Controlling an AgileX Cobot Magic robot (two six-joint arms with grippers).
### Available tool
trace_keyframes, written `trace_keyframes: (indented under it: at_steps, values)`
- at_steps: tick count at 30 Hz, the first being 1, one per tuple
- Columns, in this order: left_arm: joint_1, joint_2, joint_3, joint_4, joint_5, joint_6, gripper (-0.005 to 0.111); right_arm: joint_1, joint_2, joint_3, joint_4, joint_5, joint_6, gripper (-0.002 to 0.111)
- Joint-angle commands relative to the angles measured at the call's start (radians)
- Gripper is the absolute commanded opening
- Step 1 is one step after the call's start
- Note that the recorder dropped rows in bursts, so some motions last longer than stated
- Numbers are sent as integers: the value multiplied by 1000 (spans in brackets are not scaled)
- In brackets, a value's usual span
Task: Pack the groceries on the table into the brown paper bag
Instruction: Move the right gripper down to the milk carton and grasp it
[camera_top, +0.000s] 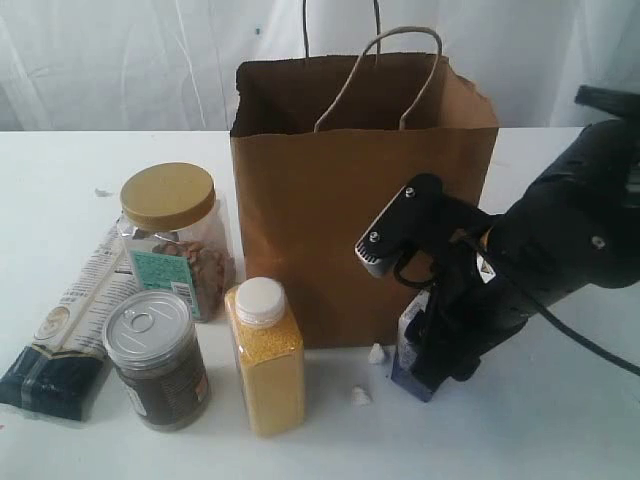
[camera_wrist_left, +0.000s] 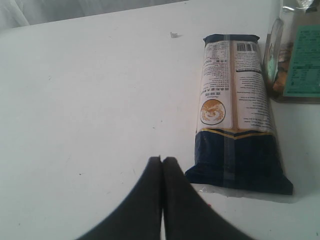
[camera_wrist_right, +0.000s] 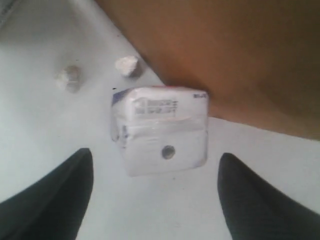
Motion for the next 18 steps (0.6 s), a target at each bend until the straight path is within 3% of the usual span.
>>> trace_keyframes:
  at_steps: [1, 18]
  values:
    - [3, -5, 3, -3, -4, -3, 0, 1, 37, -6, -111, -39, 114, 66]
    - [3, -5, 3, -3, -4, -3, 0, 1, 88, 28, -43, -148, 147, 59]
